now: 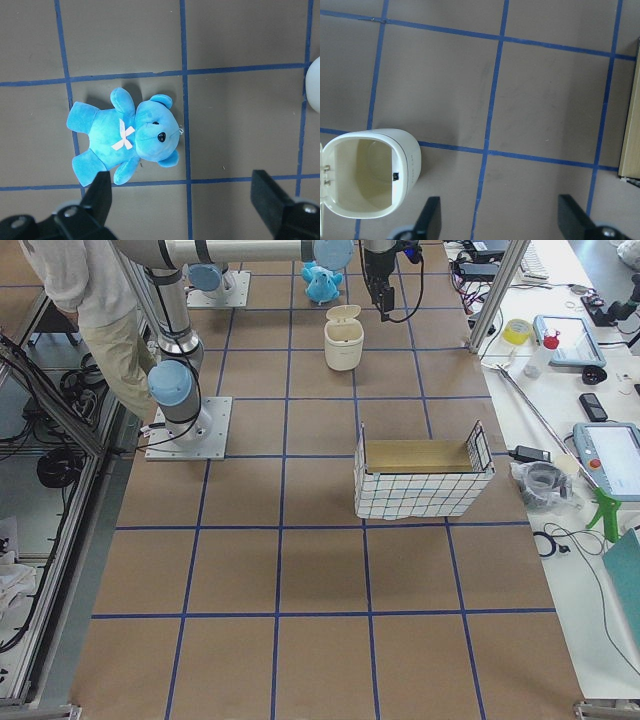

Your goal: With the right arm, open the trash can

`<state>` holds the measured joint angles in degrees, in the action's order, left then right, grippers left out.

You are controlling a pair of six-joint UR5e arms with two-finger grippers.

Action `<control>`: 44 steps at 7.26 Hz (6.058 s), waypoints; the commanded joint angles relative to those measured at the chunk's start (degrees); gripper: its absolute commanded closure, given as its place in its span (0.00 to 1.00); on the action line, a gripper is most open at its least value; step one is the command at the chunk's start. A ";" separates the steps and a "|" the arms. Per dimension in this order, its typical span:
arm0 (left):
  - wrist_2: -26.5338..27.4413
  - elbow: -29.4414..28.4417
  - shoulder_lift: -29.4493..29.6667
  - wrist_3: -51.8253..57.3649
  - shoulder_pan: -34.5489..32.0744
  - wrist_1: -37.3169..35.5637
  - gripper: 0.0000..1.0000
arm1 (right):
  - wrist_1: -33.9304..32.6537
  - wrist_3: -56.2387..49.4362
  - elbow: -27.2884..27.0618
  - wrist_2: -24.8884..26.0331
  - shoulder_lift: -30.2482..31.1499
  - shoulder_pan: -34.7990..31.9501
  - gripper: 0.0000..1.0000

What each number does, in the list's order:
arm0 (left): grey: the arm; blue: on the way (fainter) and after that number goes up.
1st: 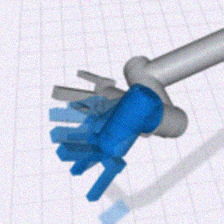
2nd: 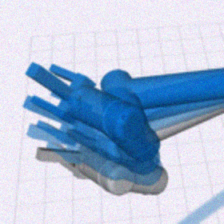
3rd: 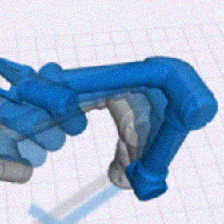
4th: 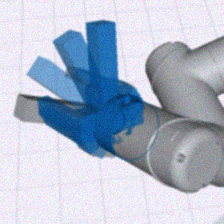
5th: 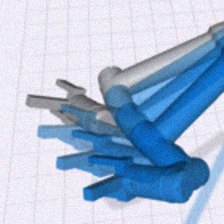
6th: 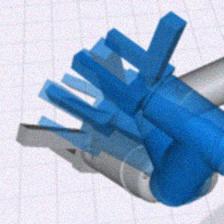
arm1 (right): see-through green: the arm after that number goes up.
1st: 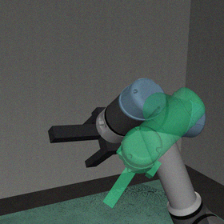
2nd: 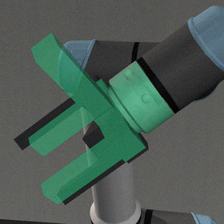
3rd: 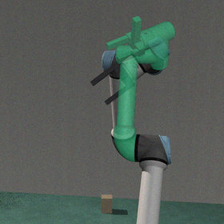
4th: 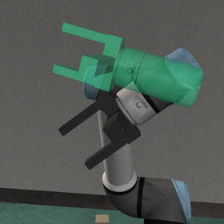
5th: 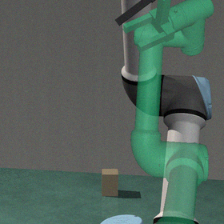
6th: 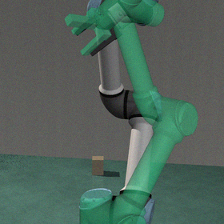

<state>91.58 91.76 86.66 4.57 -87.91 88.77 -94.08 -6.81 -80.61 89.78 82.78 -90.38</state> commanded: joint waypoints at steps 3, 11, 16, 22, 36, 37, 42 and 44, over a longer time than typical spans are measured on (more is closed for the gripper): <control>0.00 0.00 0.00 0.00 0.02 0.00 0.00 | 0.56 6.96 0.02 -2.23 0.62 0.02 0.17; 0.00 0.00 0.00 0.00 0.02 0.00 0.00 | 0.56 6.46 0.72 -1.01 0.80 0.02 0.15; 0.00 0.00 0.00 0.00 -0.07 0.00 0.00 | 3.81 6.90 0.19 1.54 2.29 0.46 0.15; 0.00 0.00 0.00 0.00 0.02 0.00 0.00 | 3.64 6.90 0.02 1.28 2.29 0.46 0.16; 0.00 0.00 0.00 0.00 -0.07 0.00 0.00 | 3.29 7.87 -0.07 -2.59 2.29 0.46 0.16; 0.00 0.00 0.00 0.00 0.02 0.00 0.00 | 3.28 7.87 -0.07 -2.50 2.29 0.46 0.16; 0.00 0.00 0.00 0.00 0.02 0.00 0.00 | 3.20 7.69 0.02 -1.27 2.29 0.46 0.16; 0.00 0.00 0.00 0.00 0.02 0.00 0.00 | 3.28 7.69 0.02 -1.27 2.29 0.46 0.16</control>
<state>91.58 91.76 86.66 4.57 -87.89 88.77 -90.82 0.89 -80.63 88.49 85.08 -89.91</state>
